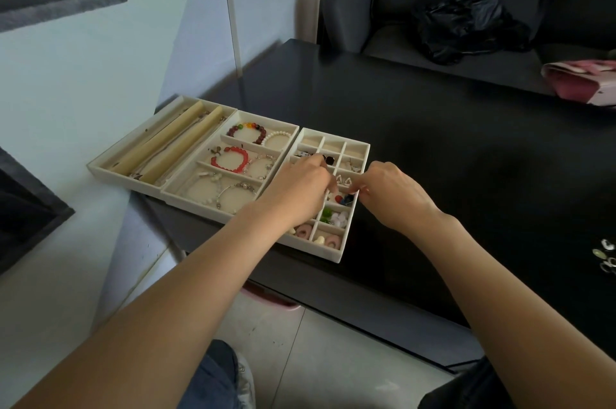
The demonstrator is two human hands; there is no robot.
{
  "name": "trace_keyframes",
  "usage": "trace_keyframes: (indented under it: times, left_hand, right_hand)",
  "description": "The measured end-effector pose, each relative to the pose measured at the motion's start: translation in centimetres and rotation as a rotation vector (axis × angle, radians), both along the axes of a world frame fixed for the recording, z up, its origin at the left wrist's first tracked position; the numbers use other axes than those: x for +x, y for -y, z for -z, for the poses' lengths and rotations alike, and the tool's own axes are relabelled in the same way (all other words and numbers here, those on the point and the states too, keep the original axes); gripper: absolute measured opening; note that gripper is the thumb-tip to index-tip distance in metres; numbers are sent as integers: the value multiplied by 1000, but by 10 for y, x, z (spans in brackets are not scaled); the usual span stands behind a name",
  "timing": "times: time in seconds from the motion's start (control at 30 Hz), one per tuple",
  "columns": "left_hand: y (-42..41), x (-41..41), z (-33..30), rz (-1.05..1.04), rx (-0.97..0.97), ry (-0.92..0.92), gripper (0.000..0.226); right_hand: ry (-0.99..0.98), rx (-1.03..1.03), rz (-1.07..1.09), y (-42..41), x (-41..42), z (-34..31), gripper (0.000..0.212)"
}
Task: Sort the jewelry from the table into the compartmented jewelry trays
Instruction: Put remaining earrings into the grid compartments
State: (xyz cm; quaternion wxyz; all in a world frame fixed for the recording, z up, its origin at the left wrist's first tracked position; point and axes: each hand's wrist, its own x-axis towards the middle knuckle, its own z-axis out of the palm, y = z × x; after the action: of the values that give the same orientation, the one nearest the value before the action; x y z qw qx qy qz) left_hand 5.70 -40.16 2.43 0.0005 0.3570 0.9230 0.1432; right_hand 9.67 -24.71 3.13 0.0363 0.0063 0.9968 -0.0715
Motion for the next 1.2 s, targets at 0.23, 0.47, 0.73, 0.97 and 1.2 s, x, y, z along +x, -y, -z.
trace_keyframes:
  times: [0.23, 0.47, 0.73, 0.97, 1.2]
  left_hand:
    - [-9, -4, 2, -94, 122, 303, 22]
    - [-15, -6, 5, -164, 207, 419, 21]
    - [-25, -7, 14, -263, 284, 398, 9]
    - [-23, -9, 13, -266, 254, 375, 12]
    - [-24, -8, 13, -296, 208, 357, 16]
  right_hand:
    - [2, -18, 0, 1, 1, -2, 31]
    - [7, -58, 4, -2, 1, -1, 28]
    - [-33, -3, -17, 0, 1, -4, 25]
    - [3, 95, -79, 6, 2, -5, 26]
    - [62, 47, -39, 9, -2, -1, 22]
